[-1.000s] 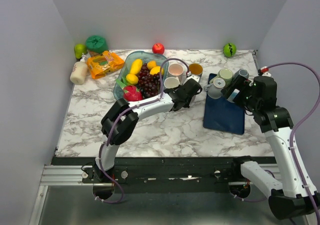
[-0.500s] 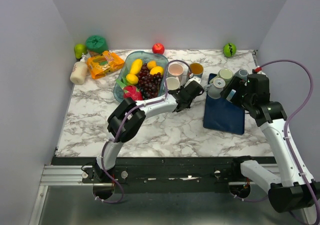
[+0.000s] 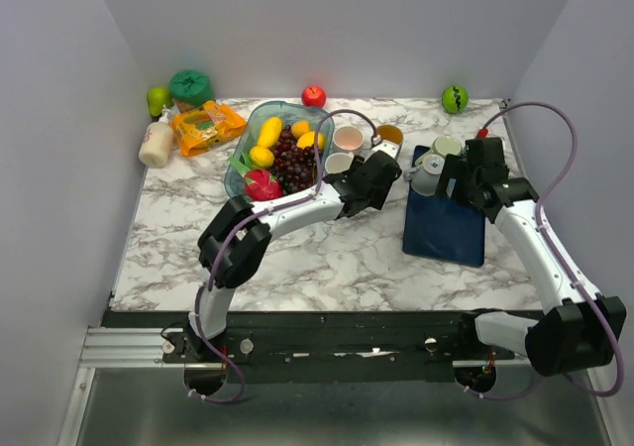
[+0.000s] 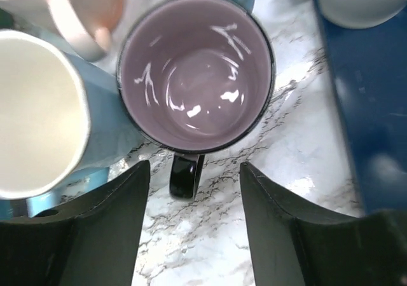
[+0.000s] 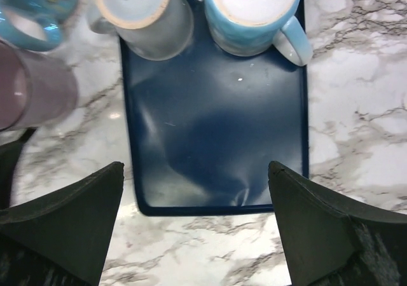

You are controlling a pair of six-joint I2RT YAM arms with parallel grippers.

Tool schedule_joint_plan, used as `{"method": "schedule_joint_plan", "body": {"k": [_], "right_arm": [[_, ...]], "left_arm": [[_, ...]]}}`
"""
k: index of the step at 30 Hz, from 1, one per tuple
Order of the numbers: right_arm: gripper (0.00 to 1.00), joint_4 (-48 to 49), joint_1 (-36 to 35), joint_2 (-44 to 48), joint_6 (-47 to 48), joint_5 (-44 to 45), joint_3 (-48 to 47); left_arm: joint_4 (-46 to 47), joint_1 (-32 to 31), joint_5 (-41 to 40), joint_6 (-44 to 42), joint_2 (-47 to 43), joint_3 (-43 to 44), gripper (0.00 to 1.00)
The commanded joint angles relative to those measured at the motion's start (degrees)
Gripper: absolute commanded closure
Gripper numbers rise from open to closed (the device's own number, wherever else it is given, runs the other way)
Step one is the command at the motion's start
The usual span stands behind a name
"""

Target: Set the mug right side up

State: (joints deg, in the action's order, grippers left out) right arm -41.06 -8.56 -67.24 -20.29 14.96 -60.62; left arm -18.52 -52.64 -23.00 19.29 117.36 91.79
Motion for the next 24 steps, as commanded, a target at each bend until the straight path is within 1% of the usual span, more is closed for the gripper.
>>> {"method": "schedule_joint_plan", "body": {"k": [1, 2, 3, 4, 6, 8, 9, 11, 12, 16, 17, 19, 20, 22, 24], "right_arm": [[0.00, 3.00, 0.56, -5.69, 5.70, 5.86, -0.90], [0.00, 3.00, 1.26, -8.66, 5.97, 6.48, -1.43], [0.00, 3.09, 1.52, -10.00, 6.32, 7.27, -1.95], [0.00, 3.44, 1.70, -11.58, 7.36, 8.67, -2.31], [0.00, 4.40, 2.40, -15.18, 8.69, 10.08, -2.92], [0.00, 6.25, 3.28, -17.04, 11.23, 11.58, -3.01], [0.00, 6.86, 3.63, -18.70, 11.94, 12.28, -3.01], [0.00, 8.62, 4.33, -20.20, 14.04, 14.04, -3.19], [0.00, 9.67, 4.51, -21.17, 15.10, 13.96, -2.93], [0.00, 13.01, 5.39, -23.98, 19.05, 14.31, -3.54], [0.00, 13.80, 5.83, -24.25, 21.93, 13.09, -3.45], [0.00, 15.82, 6.27, -25.04, 24.33, 9.06, -3.37], [0.00, 16.62, 6.71, -25.65, 26.51, 7.73, -3.36], [0.00, 17.24, 7.41, -26.44, 28.55, 2.65, -3.97], [0.00, 17.24, 8.29, -27.68, 30.05, -0.09, -4.59]], "left_arm": [[2.18, -0.27, 1.21, 0.22, -10.46, -2.48, 0.30], [2.44, -0.27, 0.51, 0.48, -11.79, -4.06, 0.27], [2.70, -0.27, -0.63, 0.57, -13.11, -5.12, 0.22], [2.96, -0.27, -1.16, 0.57, -15.82, -6.00, 0.20], [3.32, -0.27, -2.04, 0.23, -18.47, -8.72, 0.16], [3.14, -0.27, -2.39, 0.14, -22.08, -10.65, 0.13], [3.06, -0.27, -2.48, 0.05, -23.22, -11.27, 0.10], [2.79, -0.27, -2.31, -0.21, -26.30, -12.42, 0.06], [2.44, -0.18, -2.13, -0.39, -27.09, -12.68, 0.01], [1.12, 0.70, -0.29, -0.74, -31.48, -13.39, 0.01], [0.95, 0.96, 1.19, -0.66, -32.10, -13.65, 0.01], [0.59, 2.19, 2.87, -0.39, -34.20, -14.09, 0.01], [0.59, 2.72, 5.14, 0.04, -34.91, -14.53, 0.01], [0.24, 4.64, 7.26, 0.66, -36.75, -14.80, 0.01], [-0.37, 6.05, 9.63, 1.01, -37.81, -15.15, 0.01]]}}
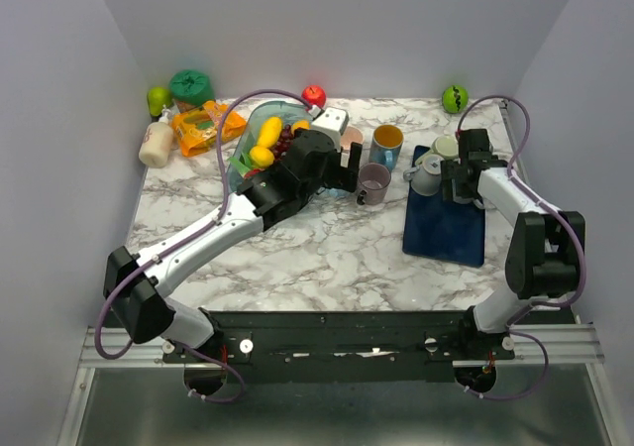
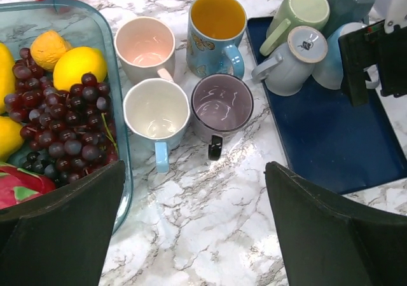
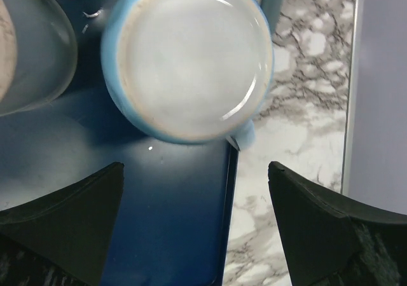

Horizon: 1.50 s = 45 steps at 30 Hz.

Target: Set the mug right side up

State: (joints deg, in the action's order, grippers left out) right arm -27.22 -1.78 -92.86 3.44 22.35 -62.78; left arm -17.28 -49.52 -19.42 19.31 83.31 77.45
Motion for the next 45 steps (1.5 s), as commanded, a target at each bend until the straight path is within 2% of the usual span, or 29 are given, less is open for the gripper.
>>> {"method": "schedule_joint_plan", "body": {"k": [1, 5, 14, 17, 23, 30, 38, 45], "right_arm": [[0.00, 3.40, 1.52, -2.41, 6.75, -9.24, -2.69], [0.00, 3.40, 4.24, -3.91, 7.81, -15.48, -2.87], [0.02, 1.21, 4.51, -3.74, 6.23, -21.90, -1.91], [0.04, 0.60, 4.51, -3.47, 4.04, -20.77, -1.64], [0.14, -2.31, 4.51, -3.65, 0.26, -21.47, -1.29], [0.29, 1.19, 4.42, 1.00, -3.27, -16.38, 3.09], [0.33, 3.40, 4.42, 2.95, -6.17, -11.46, 4.69], [0.35, 6.47, 4.42, 1.28, -4.50, -11.80, 4.07]], "left_arm": [[-1.88, 4.15, 6.67, 1.08, -4.72, -0.90, 0.01], [-3.46, 6.44, 8.43, 1.08, -6.31, -0.99, 0.01], [-3.99, 8.30, 11.07, 2.66, -9.66, -4.41, 0.01], [-4.17, 8.38, 11.07, 3.45, -10.36, -5.11, 0.01], [-3.38, 8.38, 11.77, 4.77, -11.59, -7.22, 0.01], [-2.41, 8.38, 13.18, 6.44, -12.64, -9.42, 0.01], [-2.15, 8.30, 13.97, 6.62, -12.64, -9.86, 0.01], [-2.15, 8.38, 13.97, 6.44, -12.82, -9.95, 0.01]]}}
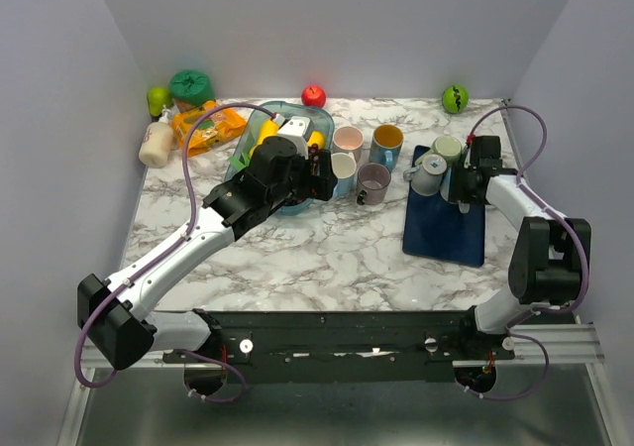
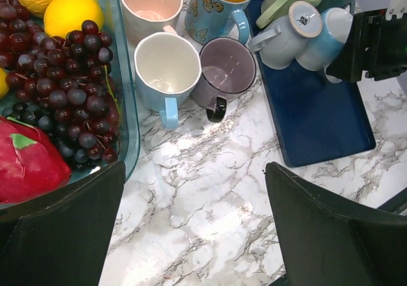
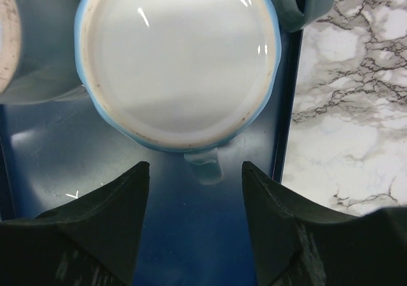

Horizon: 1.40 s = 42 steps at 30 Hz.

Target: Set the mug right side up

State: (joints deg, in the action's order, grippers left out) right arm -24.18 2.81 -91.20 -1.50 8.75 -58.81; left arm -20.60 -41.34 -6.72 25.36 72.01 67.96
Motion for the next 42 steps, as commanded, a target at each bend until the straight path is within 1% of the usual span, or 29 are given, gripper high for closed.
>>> {"method": "schedule_joint_plan", "body": {"k": [1, 6, 14, 15, 17, 18, 20, 21, 26, 30, 34, 40, 42], "right_arm": [[0.36, 3.96, -0.17, -0.21, 0.53, 1.79, 0.18], [0.45, 5.20, -0.17, -0.47, 0.62, 1.18, -0.43], [0.54, 4.76, -0.17, -2.93, 0.97, 1.61, -1.93], [0.59, 4.59, -0.17, -3.11, 0.97, 1.62, -2.10], [0.66, 4.41, -0.17, -3.55, 0.97, 1.88, -2.80], [0.76, 3.89, -0.17, -3.64, 0.97, 2.06, -2.98], [0.89, 3.44, -0.17, -3.90, 0.80, 2.75, -3.85], [0.98, 3.01, -0.17, -4.16, 0.79, 2.93, -4.21], [0.99, 1.60, -0.17, -3.20, 0.97, 2.76, -4.92], [0.99, 0.81, -0.17, 0.66, 0.71, 0.92, -4.39], [0.99, -1.56, -0.17, 7.42, -0.78, -3.73, -3.69], [0.99, -4.72, -1.22, 20.34, -5.44, -13.58, -2.45], [0.99, -5.60, -2.37, 24.90, -7.29, -15.94, -3.06]], "left_arm": [[1.18, 0.21, 1.18, 0.47, -1.61, -0.46, 0.01], [1.00, 0.12, 0.92, 0.30, -1.70, -0.64, 0.01], [1.00, 0.21, 0.83, 0.21, -1.61, -0.29, 0.01], [0.91, 0.21, 0.83, 0.04, -1.61, -0.29, 0.01], [0.91, 0.12, 0.75, -0.05, -1.70, -0.20, 0.01], [1.00, 0.21, 0.74, 0.03, -1.70, -0.20, 0.01], [1.00, 0.21, 0.74, -0.05, -1.69, -0.20, 0.01], [1.00, 0.12, 0.83, 0.03, -1.70, -0.20, 0.01], [1.00, 0.21, 1.01, -0.05, -1.87, -0.20, 0.01], [1.26, 0.21, 1.80, -0.05, -1.78, -0.11, 0.01], [1.70, 0.21, 3.29, -0.05, -1.78, 0.15, 0.01], [4.95, 0.21, 7.24, 0.21, -2.22, -0.37, 0.01], [7.14, 0.12, 10.74, 0.12, -2.84, -0.73, 0.01]]}}
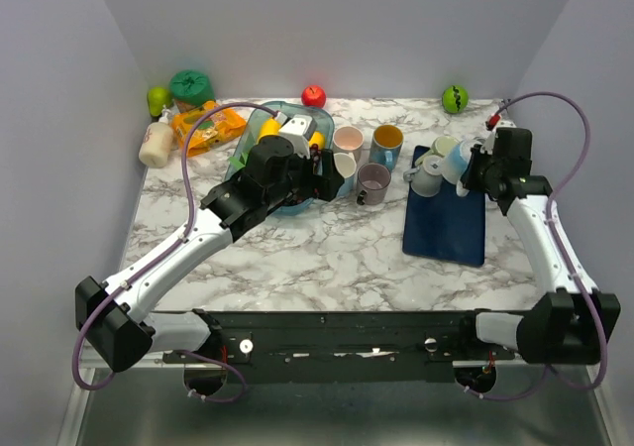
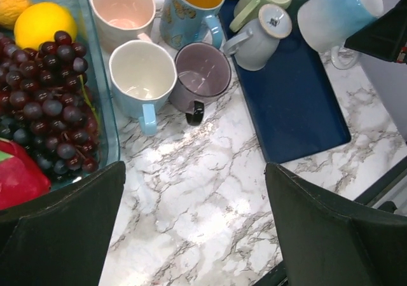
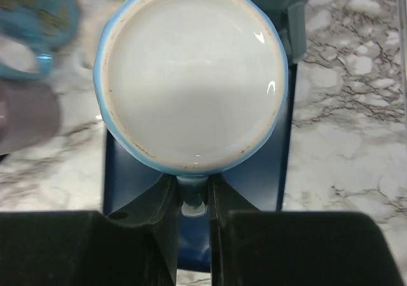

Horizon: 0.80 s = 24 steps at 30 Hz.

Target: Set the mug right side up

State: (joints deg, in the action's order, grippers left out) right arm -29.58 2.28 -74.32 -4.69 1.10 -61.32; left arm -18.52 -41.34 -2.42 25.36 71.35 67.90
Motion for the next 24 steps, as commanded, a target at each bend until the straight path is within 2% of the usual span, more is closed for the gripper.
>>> {"method": "schedule_joint_plan", "body": {"k": [1, 9, 14, 19, 24], "right_arm": [[0.99, -0.99, -2.11, 9.62, -4.62, -9.35, -0.99], [0.99, -0.83, -5.45, 22.11, -14.20, -22.87, -6.79], [0.99, 8.82, -6.85, 28.26, -22.71, -30.10, -7.06], [0.99, 22.25, -8.78, 32.22, -30.46, -33.27, -4.69], [0.99, 29.58, -10.28, 34.16, -36.26, -33.89, -3.54]], "left_arm": [[6.12, 0.21, 7.50, -0.05, -2.36, -0.84, 0.01], [14.82, 0.21, 19.98, 3.54, -2.89, 0.74, 0.01], [22.64, -0.75, 29.03, 10.75, -0.08, 2.59, 0.01], [30.55, -4.53, 30.19, 17.07, 3.00, 5.84, 0.01], [37.84, -6.03, 30.45, 23.23, 6.69, 8.91, 0.02]]}}
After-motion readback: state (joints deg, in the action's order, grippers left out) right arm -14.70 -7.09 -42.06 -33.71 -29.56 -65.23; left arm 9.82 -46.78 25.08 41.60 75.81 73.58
